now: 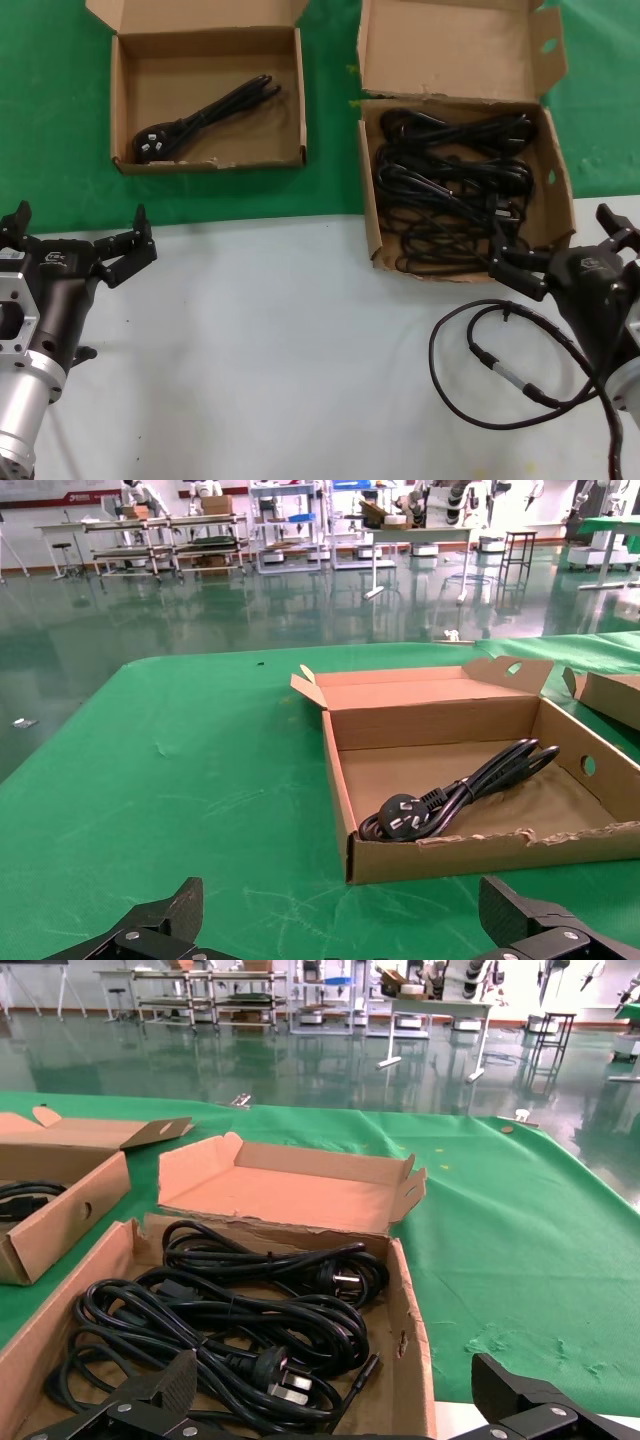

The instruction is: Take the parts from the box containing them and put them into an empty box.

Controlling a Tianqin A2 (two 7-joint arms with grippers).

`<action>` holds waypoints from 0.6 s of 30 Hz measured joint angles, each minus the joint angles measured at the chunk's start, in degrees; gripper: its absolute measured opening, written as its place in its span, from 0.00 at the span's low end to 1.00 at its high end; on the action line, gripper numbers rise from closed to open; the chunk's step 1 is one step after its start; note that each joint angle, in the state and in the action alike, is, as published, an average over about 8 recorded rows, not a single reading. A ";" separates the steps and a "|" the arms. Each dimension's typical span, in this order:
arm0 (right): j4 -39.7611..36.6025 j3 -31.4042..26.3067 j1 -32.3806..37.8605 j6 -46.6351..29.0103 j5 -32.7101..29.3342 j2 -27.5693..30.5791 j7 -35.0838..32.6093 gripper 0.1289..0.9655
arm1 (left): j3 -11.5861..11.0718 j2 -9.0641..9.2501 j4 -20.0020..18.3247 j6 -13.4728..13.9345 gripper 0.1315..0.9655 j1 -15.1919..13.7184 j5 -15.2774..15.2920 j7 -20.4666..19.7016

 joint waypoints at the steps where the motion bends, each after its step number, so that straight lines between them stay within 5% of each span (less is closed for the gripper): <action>1: 0.00 0.00 0.00 0.00 0.00 0.00 0.00 1.00 | 0.00 0.00 0.00 0.00 1.00 0.00 0.00 0.00; 18: 0.00 0.00 0.00 0.00 0.00 0.00 0.00 1.00 | 0.00 0.00 0.00 0.00 1.00 0.00 0.00 0.00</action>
